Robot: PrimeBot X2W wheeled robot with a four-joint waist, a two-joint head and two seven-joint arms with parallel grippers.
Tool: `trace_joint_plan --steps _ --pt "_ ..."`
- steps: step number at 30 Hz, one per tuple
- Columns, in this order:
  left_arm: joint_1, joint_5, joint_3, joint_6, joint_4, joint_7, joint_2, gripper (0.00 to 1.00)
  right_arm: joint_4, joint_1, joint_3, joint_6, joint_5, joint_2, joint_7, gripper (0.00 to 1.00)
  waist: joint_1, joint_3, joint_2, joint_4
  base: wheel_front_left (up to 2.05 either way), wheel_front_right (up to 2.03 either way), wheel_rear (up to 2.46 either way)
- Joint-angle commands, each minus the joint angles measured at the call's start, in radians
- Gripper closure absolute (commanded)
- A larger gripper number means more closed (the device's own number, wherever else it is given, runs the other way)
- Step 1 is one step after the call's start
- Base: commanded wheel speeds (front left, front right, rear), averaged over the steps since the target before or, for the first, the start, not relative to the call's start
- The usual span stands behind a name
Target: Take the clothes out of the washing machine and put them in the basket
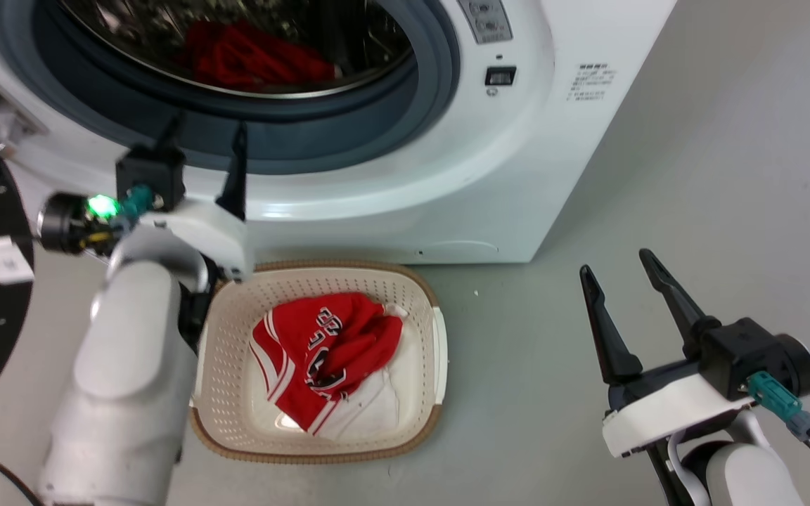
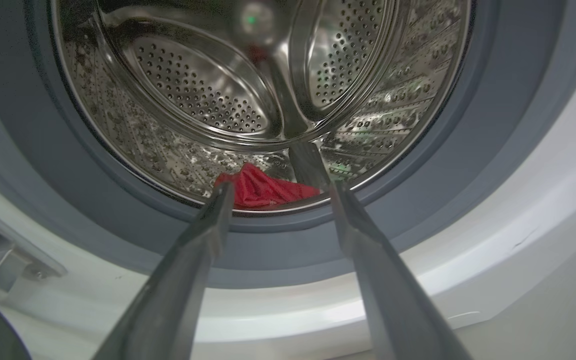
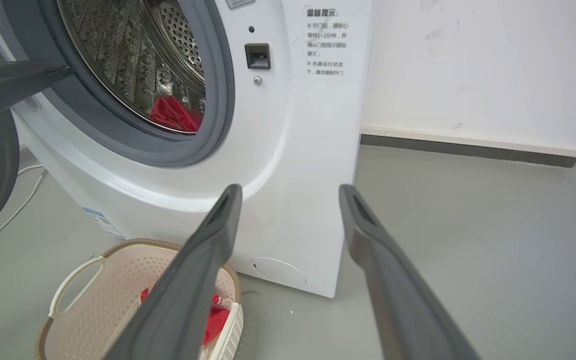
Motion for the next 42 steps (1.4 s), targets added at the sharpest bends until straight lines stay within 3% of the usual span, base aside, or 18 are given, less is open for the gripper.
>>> trace_joint_plan --steps 1,16,26,32,42 --pt "-0.050 0.009 -0.006 -0.005 0.030 0.008 0.014 0.00 -0.003 -0.026 0.005 -0.001 0.002 0.002 -0.010 0.00 -0.0001 0.052 -0.0001 -0.020 0.00 0.00 0.00" --pt "-0.470 0.038 -0.060 -0.032 0.403 0.128 0.141 0.00 -0.013 -0.082 0.068 -0.001 0.042 0.002 -0.056 0.00 -0.0001 0.223 -0.0001 -0.110 0.00 0.00 0.00" --pt "-0.699 0.086 -0.143 -0.041 0.540 0.241 0.256 0.00 0.008 -0.110 0.131 -0.001 0.074 0.002 -0.091 0.00 -0.0001 0.307 -0.0001 -0.195 0.00 0.00 0.00" --pt "-0.815 0.088 -0.243 -0.042 0.604 0.386 0.307 0.00 0.021 -0.116 0.169 -0.001 0.092 0.002 -0.111 0.00 -0.0001 0.354 -0.0001 -0.247 0.00 0.00 0.00" --pt "-0.970 -0.003 -0.403 -0.042 0.626 0.646 0.390 0.00 0.037 -0.115 0.226 -0.001 0.122 0.002 -0.135 0.00 -0.0001 0.425 -0.0001 -0.315 0.00 0.00 0.00"
